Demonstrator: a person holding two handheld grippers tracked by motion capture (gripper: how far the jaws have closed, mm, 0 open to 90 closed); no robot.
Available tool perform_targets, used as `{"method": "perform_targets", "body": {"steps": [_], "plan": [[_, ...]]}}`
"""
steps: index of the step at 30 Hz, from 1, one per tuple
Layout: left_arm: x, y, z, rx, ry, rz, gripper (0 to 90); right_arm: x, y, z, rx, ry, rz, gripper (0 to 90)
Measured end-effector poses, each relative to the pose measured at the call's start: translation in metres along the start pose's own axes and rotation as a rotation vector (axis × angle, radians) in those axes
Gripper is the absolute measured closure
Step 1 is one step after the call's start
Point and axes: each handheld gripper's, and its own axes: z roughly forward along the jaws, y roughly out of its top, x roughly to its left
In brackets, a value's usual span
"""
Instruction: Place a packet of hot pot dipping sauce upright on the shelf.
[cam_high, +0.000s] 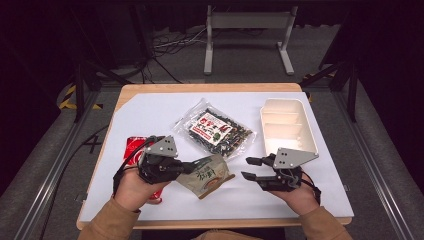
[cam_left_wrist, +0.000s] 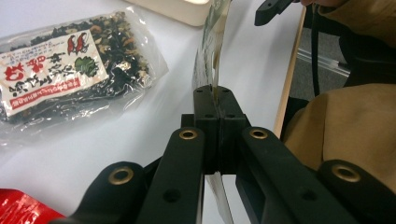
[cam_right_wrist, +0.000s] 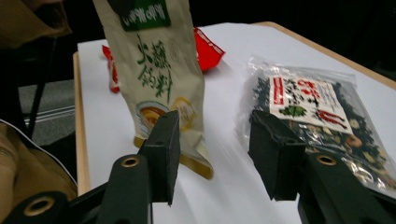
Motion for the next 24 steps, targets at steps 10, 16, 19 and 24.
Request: {"method": "perform_targets", "body": {"steps": [10, 16, 19, 24], "plan": [[-0.008, 0.008, -0.002, -0.011, -0.011, 0.040, 89.9, 0.009, 0.026, 0.013, 0.007, 0.040, -0.067, 52.8], [-0.015, 0.010, 0.000, -0.004, -0.030, 0.072, 89.9, 0.015, 0.039, 0.022, 0.010, 0.092, -0.086, 56.0], [-0.018, 0.011, 0.002, 0.007, -0.036, 0.084, 89.9, 0.017, 0.043, 0.029, 0.026, 0.124, -0.101, 61.0], [-0.019, 0.012, 0.003, 0.008, -0.043, 0.094, 89.9, 0.019, 0.045, 0.036, 0.063, 0.157, -0.123, 69.8]]}}
